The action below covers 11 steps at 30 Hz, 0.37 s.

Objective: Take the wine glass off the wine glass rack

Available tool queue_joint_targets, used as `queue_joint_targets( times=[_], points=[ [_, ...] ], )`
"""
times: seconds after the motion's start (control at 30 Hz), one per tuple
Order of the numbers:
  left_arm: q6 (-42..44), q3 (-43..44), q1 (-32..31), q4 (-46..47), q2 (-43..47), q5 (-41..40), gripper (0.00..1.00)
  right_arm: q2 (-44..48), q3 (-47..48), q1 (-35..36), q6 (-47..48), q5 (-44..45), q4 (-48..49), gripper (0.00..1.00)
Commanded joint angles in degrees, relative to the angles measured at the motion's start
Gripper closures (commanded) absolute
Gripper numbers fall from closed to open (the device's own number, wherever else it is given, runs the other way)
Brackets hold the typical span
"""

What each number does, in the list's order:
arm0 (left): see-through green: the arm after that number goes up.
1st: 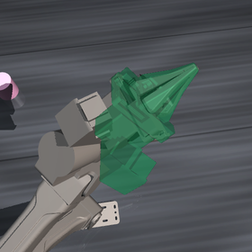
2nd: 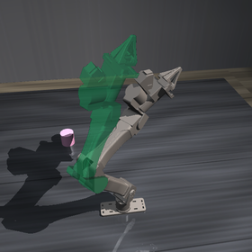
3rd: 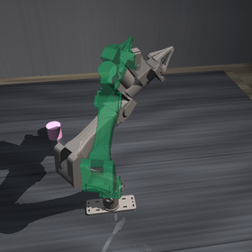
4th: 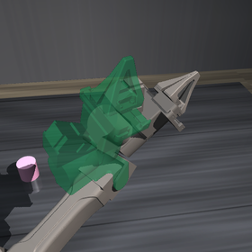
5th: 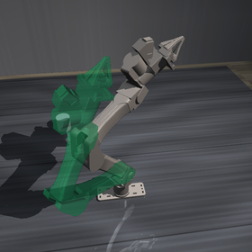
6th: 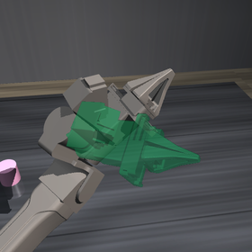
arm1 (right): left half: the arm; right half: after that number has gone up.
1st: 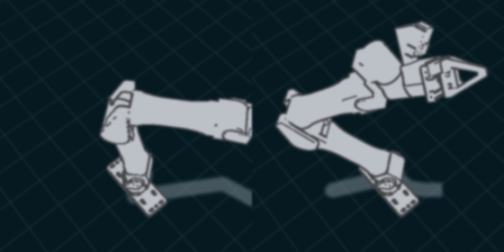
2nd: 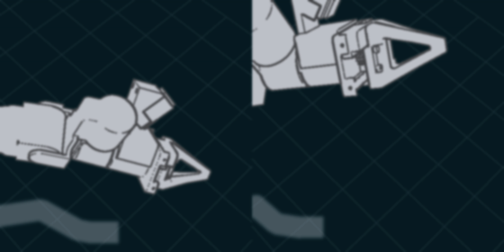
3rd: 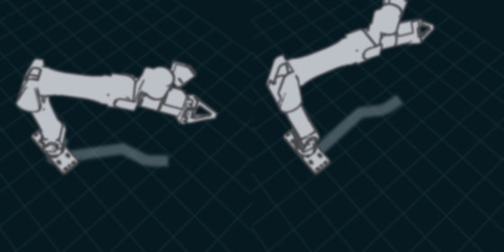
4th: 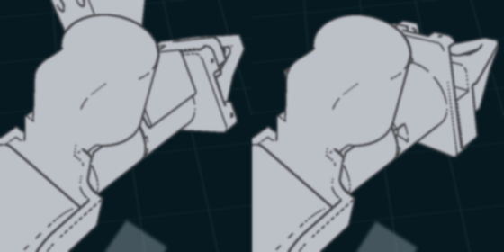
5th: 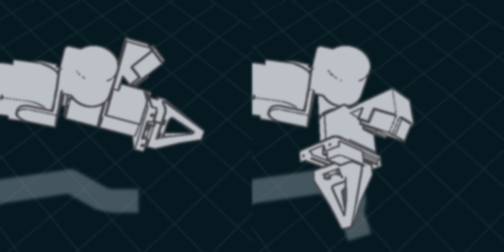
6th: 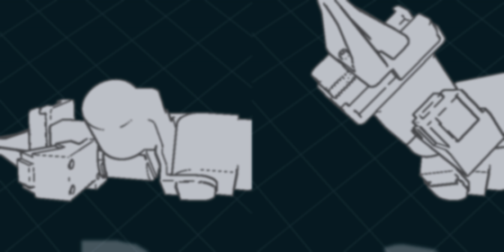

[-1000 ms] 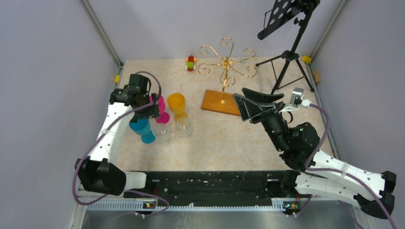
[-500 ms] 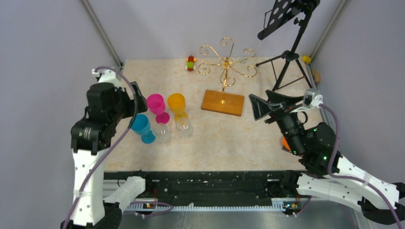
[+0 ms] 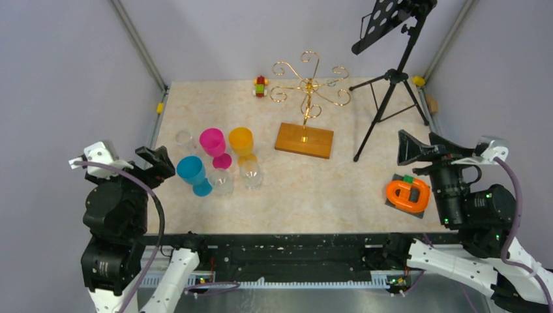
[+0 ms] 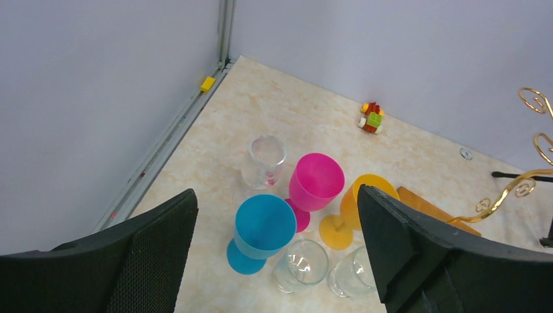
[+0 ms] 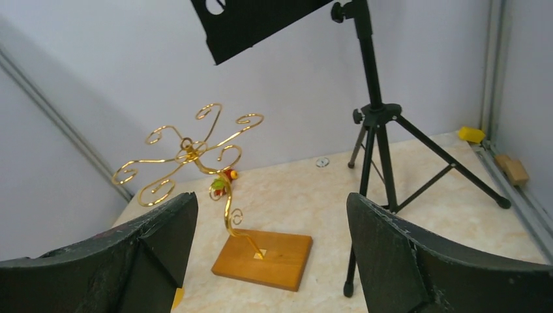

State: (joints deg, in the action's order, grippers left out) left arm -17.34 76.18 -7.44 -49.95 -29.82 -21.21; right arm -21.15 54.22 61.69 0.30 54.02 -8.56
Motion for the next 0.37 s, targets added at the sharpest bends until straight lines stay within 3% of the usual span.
queue_joint_targets(
  times=[0.0, 0.33],
  points=[
    [1.0, -0.9, 0.1, 1.4, 2.9, -4.9, 0.05, 2.3, 2.5, -0.2, 2.5, 5.0, -3.5, 0.13],
    [2.2, -0.8, 0.2, -0.8, 6.0, -5.6, 0.02, 3.6, 0.5, -0.1, 1.4, 6.8, -2.5, 0.12]
  ],
)
